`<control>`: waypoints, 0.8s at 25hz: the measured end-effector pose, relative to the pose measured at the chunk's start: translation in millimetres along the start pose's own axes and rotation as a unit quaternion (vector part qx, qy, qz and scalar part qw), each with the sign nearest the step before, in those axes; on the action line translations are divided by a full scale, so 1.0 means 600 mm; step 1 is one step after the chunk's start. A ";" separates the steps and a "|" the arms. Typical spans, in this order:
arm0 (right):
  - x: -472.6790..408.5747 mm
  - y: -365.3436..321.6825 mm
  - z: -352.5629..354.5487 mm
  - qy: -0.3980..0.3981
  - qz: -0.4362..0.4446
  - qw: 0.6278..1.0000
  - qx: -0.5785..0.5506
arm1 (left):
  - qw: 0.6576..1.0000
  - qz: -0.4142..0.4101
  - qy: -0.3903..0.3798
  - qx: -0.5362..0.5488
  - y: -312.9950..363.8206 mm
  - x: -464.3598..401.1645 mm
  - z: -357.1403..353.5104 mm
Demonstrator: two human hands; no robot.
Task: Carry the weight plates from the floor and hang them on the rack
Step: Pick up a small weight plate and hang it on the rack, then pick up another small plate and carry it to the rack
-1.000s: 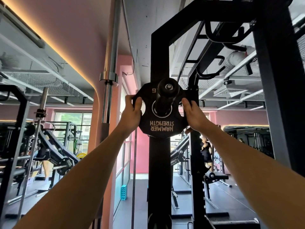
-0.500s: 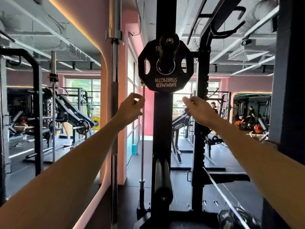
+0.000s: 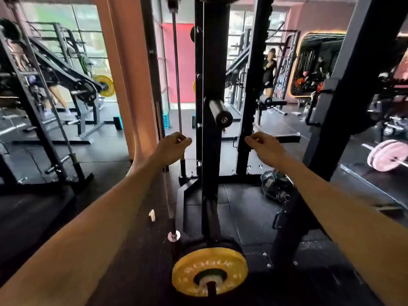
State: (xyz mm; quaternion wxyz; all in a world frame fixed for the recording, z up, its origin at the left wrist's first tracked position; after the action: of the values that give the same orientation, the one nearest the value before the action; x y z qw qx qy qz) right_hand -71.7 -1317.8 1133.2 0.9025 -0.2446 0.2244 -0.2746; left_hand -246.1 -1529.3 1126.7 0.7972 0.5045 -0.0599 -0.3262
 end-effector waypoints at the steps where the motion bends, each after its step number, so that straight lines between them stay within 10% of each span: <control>1: 0.038 0.026 -0.031 -0.017 -0.019 1.000 0.005 | 1.000 0.017 -0.015 0.002 -0.034 0.036 -0.013; 10: 0.429 0.239 -0.279 -0.217 -0.183 0.959 0.025 | 0.962 0.209 -0.173 -0.023 -0.340 0.348 -0.189; 20: 0.879 0.429 -0.454 -0.422 -0.386 0.820 0.020 | 0.818 0.411 -0.392 -0.092 -0.565 0.737 -0.365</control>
State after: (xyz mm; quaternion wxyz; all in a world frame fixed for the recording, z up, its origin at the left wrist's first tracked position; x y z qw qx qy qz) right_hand 275.2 -1536.0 632.9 0.7339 -0.3851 -0.2963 -0.4746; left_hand 36.4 -1712.8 631.6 0.8093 0.1869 -0.5383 -0.1423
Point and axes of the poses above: each hand's wrist, its own x-axis away from the middle knuckle, its own z-axis out of the back of the hand, y = z × x, the point moved 10 cm from there along -x, towards the middle knuckle, and after that the axes turned 13 degrees about x, right-handed, at the moved point
